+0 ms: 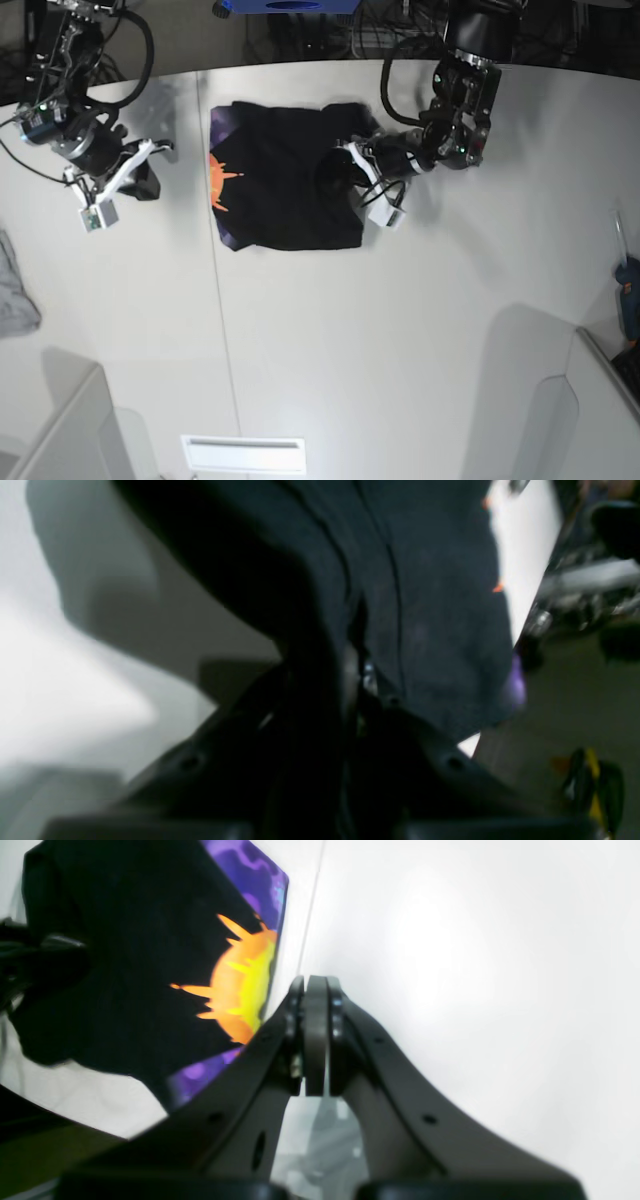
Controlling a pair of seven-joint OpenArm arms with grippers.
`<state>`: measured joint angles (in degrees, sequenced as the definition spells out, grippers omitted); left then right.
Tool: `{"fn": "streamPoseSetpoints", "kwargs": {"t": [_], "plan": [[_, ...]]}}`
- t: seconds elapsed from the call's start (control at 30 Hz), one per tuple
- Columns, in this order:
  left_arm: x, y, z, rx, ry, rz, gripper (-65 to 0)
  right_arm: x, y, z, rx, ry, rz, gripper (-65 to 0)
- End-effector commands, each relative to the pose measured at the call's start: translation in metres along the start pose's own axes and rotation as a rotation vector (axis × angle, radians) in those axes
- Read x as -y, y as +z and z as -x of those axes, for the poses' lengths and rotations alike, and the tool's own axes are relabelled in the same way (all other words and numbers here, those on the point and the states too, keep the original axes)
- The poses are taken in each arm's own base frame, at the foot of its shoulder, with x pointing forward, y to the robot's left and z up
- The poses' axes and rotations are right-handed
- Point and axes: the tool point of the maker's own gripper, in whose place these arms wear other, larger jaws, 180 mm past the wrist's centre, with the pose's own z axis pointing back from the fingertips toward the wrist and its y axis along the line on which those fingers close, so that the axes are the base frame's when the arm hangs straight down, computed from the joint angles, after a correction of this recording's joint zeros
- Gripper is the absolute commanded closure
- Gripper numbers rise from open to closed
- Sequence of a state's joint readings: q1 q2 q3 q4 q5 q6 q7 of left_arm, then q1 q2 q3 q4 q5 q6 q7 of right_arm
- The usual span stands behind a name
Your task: Fold the T-shirt properly
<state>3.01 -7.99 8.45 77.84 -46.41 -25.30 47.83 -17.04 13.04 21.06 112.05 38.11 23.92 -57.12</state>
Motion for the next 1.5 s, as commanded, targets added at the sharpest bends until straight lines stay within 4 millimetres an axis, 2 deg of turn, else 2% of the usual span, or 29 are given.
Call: {"fn": "streamPoseSetpoints", "kwargs": {"t": [0.0,0.1,0.17,0.3,0.43,0.53,0.77,0.97,1.17,1.23,1.37,1.47], "plan": [[-0.011,0.005,0.006,-0.066,-0.041,-0.059,0.0,0.000,0.004,-0.010,0.035,0.019,-0.002,0.0],[-0.012,0.011,-0.010,-0.118,-0.157,-0.113,0.0,-0.001,0.005,0.001,0.013,0.010,-0.005,0.0],[-0.025,0.024,-0.019,-0.183,-0.266,-0.195,0.0,-0.003,0.005,0.007,0.000,0.002,-0.007,0.0],[-0.027,0.025,-0.029,-0.322,-0.515,-0.263,0.0,-0.006,0.005,0.015,0.001,-0.024,-0.011,0.0],[-0.027,0.023,-0.025,-0.455,-0.722,-0.268,0.0,-0.012,0.006,0.023,0.038,-0.064,-0.018,0.0],[-0.020,0.019,-0.028,-0.518,-0.865,-0.256,0.0,-0.012,0.006,0.031,0.047,-0.130,0.001,0.0],[-0.003,0.005,-0.024,-0.567,-1.150,-0.161,0.0,-0.012,0.006,0.045,0.059,-0.246,0.041,0.0],[0.016,-0.008,-0.025,-0.516,-1.326,-0.063,0.0,-0.008,-0.004,0.073,0.005,-0.390,0.084,0.0],[0.013,-0.022,-0.010,-0.541,-1.588,-0.006,0.0,-0.006,-0.003,0.086,0.010,-0.434,0.109,0.0],[0.007,-0.026,-0.001,-0.592,-1.644,0.028,0.0,-0.007,-0.003,0.096,-0.013,-0.445,0.112,0.0],[0.006,-0.036,-0.004,-0.588,-1.678,0.019,0.0,-0.018,-0.003,0.111,-0.045,-0.463,0.097,0.0],[0.019,-0.043,0.000,-0.579,-1.686,0.056,0.0,-0.020,-0.003,0.112,-0.040,-0.462,0.095,0.0]]}}
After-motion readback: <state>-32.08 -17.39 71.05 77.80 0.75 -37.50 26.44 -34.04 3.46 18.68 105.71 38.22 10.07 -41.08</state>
